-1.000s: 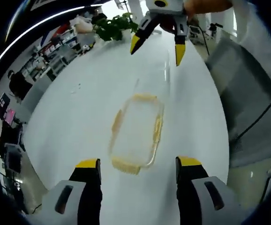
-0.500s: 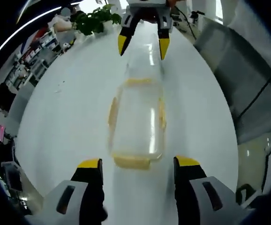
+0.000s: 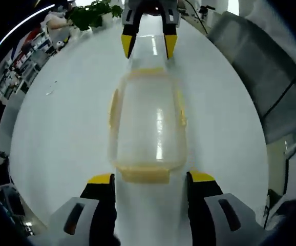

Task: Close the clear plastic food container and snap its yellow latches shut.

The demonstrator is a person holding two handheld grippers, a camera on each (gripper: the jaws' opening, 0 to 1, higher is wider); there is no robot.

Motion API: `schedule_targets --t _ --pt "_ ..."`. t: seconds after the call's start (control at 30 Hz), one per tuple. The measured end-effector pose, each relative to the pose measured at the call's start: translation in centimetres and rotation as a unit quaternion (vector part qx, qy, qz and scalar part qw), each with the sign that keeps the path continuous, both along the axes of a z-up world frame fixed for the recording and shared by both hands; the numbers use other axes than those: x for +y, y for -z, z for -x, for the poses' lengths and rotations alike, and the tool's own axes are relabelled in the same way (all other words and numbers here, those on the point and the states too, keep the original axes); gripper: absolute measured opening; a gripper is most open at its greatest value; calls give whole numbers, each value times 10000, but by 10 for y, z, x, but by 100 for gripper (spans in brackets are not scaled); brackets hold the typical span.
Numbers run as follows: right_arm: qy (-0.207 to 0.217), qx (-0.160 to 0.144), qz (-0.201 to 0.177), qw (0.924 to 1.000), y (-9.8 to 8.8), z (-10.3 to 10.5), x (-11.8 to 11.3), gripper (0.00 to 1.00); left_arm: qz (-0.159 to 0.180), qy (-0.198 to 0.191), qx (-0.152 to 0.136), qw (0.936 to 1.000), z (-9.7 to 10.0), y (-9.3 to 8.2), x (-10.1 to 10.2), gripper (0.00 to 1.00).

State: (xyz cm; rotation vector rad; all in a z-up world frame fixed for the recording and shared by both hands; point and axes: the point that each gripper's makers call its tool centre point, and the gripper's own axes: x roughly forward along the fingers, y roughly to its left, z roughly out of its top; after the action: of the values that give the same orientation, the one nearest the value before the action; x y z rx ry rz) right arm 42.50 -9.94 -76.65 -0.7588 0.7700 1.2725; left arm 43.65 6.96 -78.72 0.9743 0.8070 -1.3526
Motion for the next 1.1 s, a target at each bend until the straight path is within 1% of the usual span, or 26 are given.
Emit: schedule_targets --t 0.13,0.2,0.27,0.33,0.37,0.47,0.5,0.57,0.77,0.83,0.87,1.0,1.1 --pt "-109 46 118 9999 7 1 1 41 -31 34 54 10000 0 5 0 52" --pt "-140 152 157 9997 11 4 2 39 -17 14 103 9999 -2 6 0 52" --pt "-171 125 228 9995 15 2 1 40 4 -12 136 9999 -2 7 -1 51" --pt "-242 139 284 9992 18 3 1 38 5 0 154 9999 -2 8 -1 50" --pt "-243 137 288 9992 18 2 2 38 55 -19 222 9997 -2 8 -2 50" --pt "-260 145 307 9991 22 1 2 38 52 -107 290 9995 -4 8 -3 49" --pt "-267 141 331 9990 24 1 2 39 44 -76 282 9996 -3 9 -3 49" --pt "-285 142 387 9987 27 1 1 39 22 133 300 9995 1 9 -5 47" --pt "-392 170 532 9977 32 -2 0 38 30 95 440 9990 1 9 -6 44" --pt "-435 188 550 9974 32 -1 1 38 55 85 430 9990 0 9 -7 40" --pt "-488 215 648 9965 33 0 -1 38 50 83 425 9991 -1 9 -7 39" --pt "-498 261 633 9964 34 -1 0 38 69 40 422 9991 -1 9 -8 39" --pt "-477 302 633 9964 34 -1 0 38 -3 40 393 9992 0 9 -9 39"
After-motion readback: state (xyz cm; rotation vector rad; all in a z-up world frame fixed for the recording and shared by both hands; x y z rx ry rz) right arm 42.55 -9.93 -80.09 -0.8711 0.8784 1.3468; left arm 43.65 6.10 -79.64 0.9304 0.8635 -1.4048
